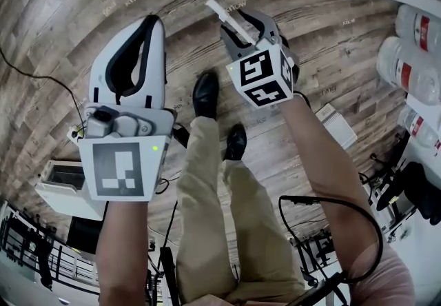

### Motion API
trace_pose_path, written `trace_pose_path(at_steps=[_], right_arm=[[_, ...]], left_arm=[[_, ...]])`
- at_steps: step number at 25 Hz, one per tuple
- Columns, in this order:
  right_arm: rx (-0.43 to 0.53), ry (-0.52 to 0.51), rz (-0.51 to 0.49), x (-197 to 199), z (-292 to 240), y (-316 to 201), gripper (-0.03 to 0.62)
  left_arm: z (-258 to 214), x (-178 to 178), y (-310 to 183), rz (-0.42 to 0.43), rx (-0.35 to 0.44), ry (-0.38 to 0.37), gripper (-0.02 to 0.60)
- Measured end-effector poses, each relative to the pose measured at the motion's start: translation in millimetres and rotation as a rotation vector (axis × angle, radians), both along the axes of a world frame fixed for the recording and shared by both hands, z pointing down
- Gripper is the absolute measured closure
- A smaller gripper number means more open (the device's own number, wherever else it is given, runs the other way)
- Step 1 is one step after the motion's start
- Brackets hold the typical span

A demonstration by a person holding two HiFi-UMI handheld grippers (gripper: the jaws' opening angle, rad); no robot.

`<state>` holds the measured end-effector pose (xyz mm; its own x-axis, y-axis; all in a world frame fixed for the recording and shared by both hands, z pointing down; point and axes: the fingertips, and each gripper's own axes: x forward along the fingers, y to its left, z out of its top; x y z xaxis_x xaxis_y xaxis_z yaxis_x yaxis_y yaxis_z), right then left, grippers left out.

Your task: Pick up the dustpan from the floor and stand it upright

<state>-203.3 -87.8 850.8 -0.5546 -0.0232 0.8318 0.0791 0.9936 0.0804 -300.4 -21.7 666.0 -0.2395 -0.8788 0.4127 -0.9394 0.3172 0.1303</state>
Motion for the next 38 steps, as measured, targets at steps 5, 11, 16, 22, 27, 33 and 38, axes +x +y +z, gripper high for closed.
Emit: trace_pose_path(at_steps=[5,11,16,22,27,33,38], right_arm=[[0.009,0.035,-0.005,2,24,-5,0.407],[0.003,0.065,-0.002,4,47,-1,0.407],[0.017,0.102,0.007,2,71,-2,0.407],[0.018,0.135,0.003,-2,93,-2,0.404],[0.015,0.169,0.0,-2,114,-1,0.405],[-0.002,0.213,-0.011,1,138,-1,0.408],[0.004,0.228,-0.007,-1,150,-4,0.422]], left_arm=[[14,3,-5,0.019,-0.011,0.017,0.569],[29,5,-4,0.026,-0.031,0.032,0.569],[39,5,-2,0.022,-0.033,0.053,0.569],[49,1,6,0.018,-0.055,0.059,0.569],[54,-6,11,0.003,-0.05,0.052,0.569],[58,-3,10,0.005,-0.06,0.053,0.569],[60,-7,13,0.006,-0.071,0.049,0.569]])
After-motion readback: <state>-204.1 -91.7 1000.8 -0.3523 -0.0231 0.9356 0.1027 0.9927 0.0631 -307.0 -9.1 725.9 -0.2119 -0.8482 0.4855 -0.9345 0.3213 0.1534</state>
